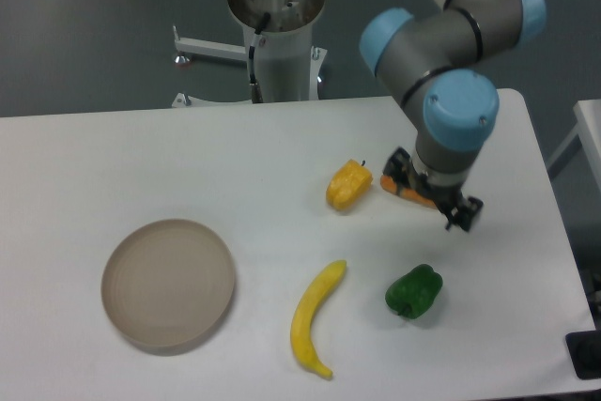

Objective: Pick up the yellow pepper from the table
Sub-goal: 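Move the open gripper up and over to the small yellow pepper, then lower the gripper onto the yellow pepper and close on it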

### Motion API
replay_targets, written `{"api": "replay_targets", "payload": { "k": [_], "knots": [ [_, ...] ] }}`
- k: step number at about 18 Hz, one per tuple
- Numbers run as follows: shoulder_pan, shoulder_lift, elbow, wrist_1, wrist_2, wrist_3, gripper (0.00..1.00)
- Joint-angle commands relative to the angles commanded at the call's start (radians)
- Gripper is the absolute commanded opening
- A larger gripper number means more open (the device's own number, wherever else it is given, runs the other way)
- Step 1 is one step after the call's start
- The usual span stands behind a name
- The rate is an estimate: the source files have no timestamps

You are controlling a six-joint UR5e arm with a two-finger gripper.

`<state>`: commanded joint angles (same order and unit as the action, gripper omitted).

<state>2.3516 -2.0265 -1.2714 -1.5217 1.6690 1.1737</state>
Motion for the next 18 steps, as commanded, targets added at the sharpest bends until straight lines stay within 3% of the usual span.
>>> {"api": "replay_targets", "payload": {
  "k": [6,9,13,16,18],
  "knots": [
    [0.021,0.055,-0.143,0.014,-0.155,-0.066,1.00],
    [0.014,0.091,-0.199,0.026,-0.158,-0.071,1.00],
    [0.009,0.110,-0.281,0.129,-0.155,-0.089,1.00],
    [0.003,0.123,-0.347,0.247,-0.149,-0.082,1.00],
    [0.000,0.130,-0.381,0.282,-0.147,-0.075,1.00]
  ]
}}
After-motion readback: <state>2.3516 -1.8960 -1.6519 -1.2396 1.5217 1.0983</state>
